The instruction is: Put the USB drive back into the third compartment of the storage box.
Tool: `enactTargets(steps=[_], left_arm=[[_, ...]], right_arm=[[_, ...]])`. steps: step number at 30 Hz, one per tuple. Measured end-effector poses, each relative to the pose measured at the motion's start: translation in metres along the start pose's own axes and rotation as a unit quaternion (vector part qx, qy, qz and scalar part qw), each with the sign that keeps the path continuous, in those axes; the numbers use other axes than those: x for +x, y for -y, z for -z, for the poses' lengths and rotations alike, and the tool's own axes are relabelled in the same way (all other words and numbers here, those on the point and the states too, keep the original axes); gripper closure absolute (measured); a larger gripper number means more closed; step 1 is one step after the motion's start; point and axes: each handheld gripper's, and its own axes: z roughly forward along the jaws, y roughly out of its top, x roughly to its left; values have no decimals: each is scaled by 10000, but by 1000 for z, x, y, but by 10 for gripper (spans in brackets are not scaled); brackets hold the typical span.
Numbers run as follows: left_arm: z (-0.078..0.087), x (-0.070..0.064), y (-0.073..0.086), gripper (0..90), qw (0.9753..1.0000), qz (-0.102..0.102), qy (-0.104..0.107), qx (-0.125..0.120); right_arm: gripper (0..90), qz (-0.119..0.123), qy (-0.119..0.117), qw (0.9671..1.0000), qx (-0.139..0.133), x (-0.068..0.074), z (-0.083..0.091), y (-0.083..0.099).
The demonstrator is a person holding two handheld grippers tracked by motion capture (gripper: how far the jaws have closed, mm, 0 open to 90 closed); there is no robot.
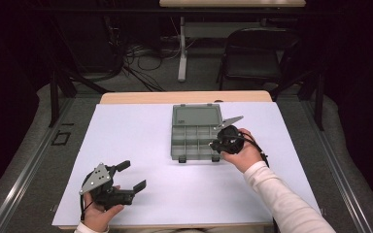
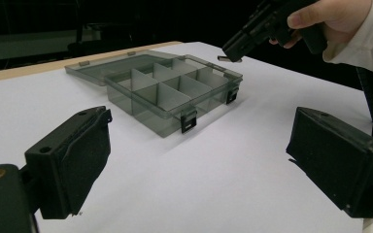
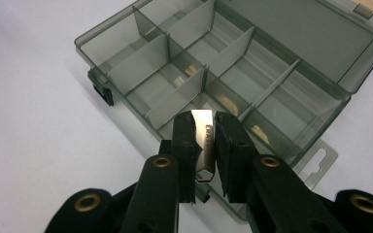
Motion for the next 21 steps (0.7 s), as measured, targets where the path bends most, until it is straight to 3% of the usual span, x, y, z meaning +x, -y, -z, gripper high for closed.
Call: enactTargets(steps=[8, 21], left_arm=[[0, 0, 0, 80, 10000, 3, -1, -13], [0, 0, 0, 80, 10000, -5, 7, -3]], right_arm=[[792, -65, 71, 9999, -70, -4, -5, -18], [792, -133, 74, 9999, -41, -9, -7, -31]])
